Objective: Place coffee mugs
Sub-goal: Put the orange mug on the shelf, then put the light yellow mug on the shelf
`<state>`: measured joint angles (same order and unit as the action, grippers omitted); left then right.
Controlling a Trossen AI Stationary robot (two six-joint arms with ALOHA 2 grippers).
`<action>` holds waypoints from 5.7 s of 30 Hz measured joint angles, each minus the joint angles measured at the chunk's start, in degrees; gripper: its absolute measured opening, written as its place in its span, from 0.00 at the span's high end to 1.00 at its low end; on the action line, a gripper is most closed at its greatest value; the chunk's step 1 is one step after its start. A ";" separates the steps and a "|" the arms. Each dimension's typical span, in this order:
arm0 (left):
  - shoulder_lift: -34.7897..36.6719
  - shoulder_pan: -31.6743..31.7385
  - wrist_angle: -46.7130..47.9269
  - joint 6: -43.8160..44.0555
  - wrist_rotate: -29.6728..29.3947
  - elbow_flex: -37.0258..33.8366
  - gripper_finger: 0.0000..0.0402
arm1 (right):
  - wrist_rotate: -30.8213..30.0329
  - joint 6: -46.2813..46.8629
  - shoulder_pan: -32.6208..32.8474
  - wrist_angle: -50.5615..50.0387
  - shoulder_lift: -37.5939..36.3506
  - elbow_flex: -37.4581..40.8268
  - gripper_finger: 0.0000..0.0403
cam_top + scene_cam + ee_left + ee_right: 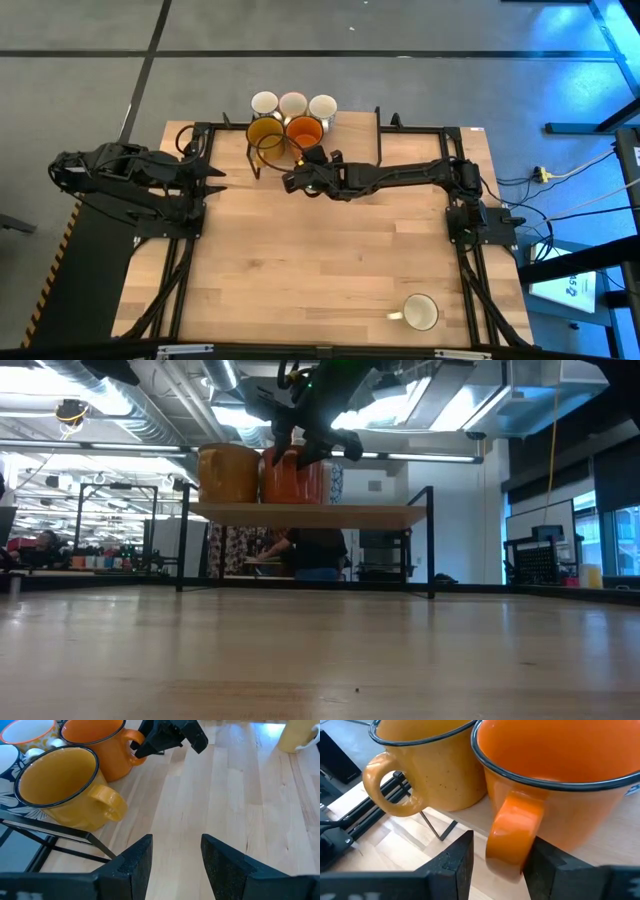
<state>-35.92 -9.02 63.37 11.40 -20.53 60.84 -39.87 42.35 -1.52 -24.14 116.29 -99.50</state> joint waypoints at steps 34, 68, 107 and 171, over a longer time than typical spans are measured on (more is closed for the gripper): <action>0.00 0.00 0.02 -0.01 0.00 -0.02 0.59 | -4.95 -3.85 0.00 0.48 -2.45 0.07 0.30; 0.02 0.00 0.02 -0.04 0.00 -0.02 0.59 | 39.62 38.41 28.11 -40.55 -5.44 -14.84 0.30; 0.01 -0.01 -1.27 -1.57 0.00 -0.02 0.59 | 46.31 87.41 43.87 -45.56 -5.53 10.68 0.71; -0.02 -0.02 -1.42 7.42 -14.82 -0.02 0.59 | 39.76 -37.58 -18.78 -56.63 -3.90 -27.02 0.98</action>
<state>-35.94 -9.04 61.96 18.82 -35.35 60.82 -0.10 4.77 -20.29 -80.77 112.39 -126.52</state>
